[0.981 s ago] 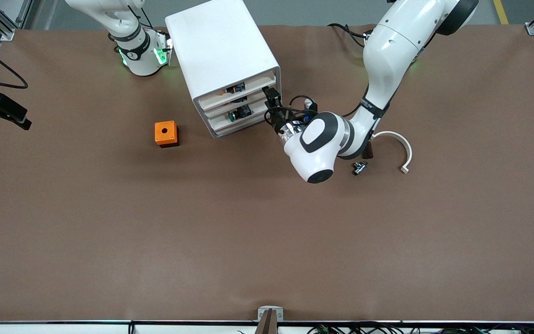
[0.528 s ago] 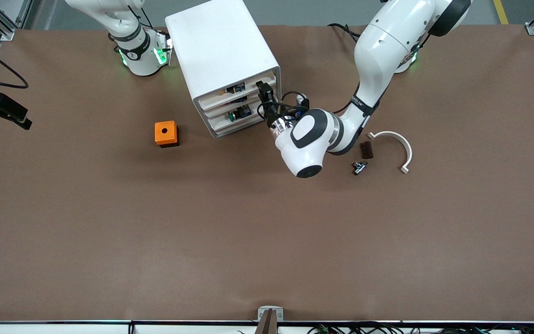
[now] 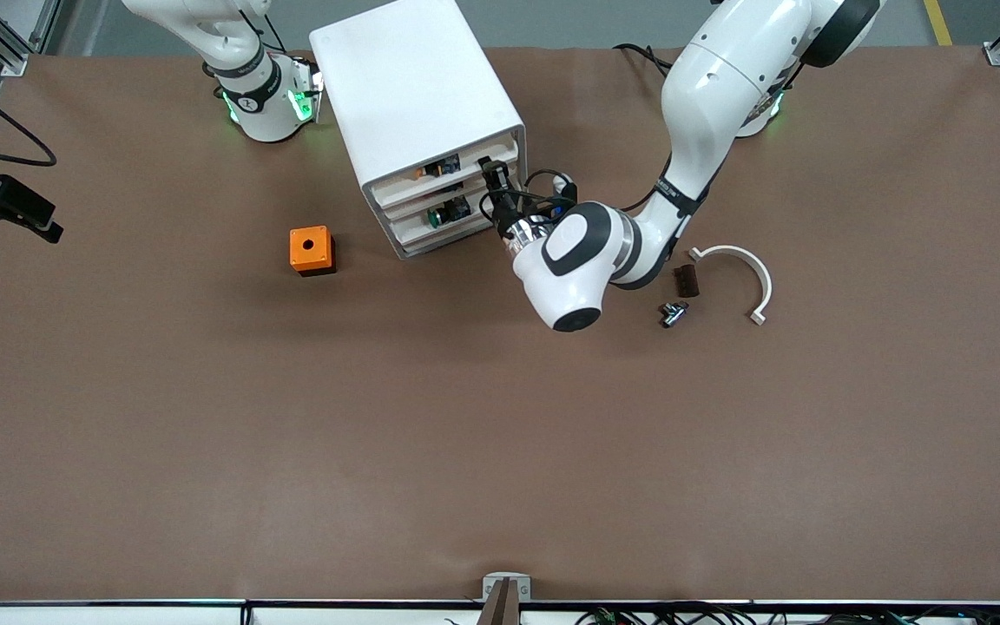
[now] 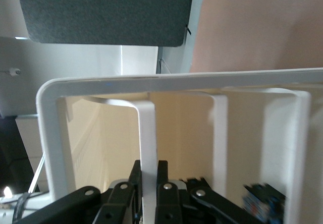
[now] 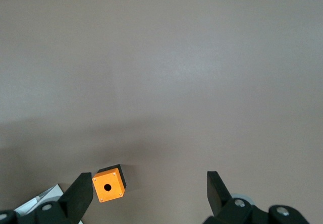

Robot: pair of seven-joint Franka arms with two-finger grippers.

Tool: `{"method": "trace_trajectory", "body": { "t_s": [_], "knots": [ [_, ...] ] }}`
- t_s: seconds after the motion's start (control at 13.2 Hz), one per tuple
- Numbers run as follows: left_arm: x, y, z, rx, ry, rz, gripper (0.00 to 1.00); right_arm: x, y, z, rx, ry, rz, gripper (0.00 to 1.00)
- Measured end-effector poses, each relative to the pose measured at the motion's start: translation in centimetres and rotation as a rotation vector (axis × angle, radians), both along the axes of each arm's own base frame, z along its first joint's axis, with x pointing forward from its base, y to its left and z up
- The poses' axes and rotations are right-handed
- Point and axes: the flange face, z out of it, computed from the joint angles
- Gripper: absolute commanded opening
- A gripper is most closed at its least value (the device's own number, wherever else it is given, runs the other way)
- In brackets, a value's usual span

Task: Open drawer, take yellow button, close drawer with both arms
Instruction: 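Pull the lower drawer outward with the left gripper, then release the drawer with the left gripper while the right gripper reaches over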

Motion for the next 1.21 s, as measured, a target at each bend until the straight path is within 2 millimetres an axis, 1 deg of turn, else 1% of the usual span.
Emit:
{"method": "trace_trajectory", "body": {
  "t_s": [0.08,0.23,0.3,0.38,0.45,0.53,0.6,0.83,0.98,1.06,1.21],
  "knots": [
    [2.1,1.6,0.4,0.000,-0.016,0.038,0.04,0.0,0.1,0.0,0.001,0.000,-0.011,1.00],
    [7.0,5.9,1.1,-0.003,-0.060,0.131,0.06,0.0,0.4,0.0,0.003,0.000,-0.048,1.00],
    [8.9,7.7,1.4,-0.005,-0.086,0.172,0.06,0.0,0.9,0.0,0.004,0.004,-0.072,1.00],
    [10.3,8.9,1.7,-0.006,-0.115,0.207,0.11,0.0,1.7,-0.1,0.008,0.005,-0.098,1.00],
    [11.0,9.3,1.7,-0.005,-0.139,0.233,0.31,0.0,2.9,-0.1,0.013,0.004,-0.124,1.00],
    [11.3,9.2,1.8,-0.005,-0.153,0.244,0.75,0.0,4.3,-0.1,0.018,0.004,-0.150,1.00],
    [11.4,9.0,1.8,-0.004,-0.165,0.251,0.99,0.0,5.7,-0.1,0.021,0.005,-0.175,1.00],
    [11.5,8.7,2.0,-0.006,-0.177,0.256,0.99,-0.2,10.1,-0.7,0.031,0.018,-0.256,1.00],
    [12.1,9.2,2.4,-0.008,-0.189,0.267,0.99,-0.5,13.6,-1.5,0.033,0.039,-0.348,1.00],
    [12.9,10.0,2.7,-0.008,-0.201,0.284,0.99,-0.7,15.8,-2.2,0.030,0.052,-0.398,1.00],
    [14.9,13.1,3.2,0.012,-0.231,0.311,0.99,-1.1,20.3,-4.1,0.014,0.079,-0.481,1.00]
  ]
}}
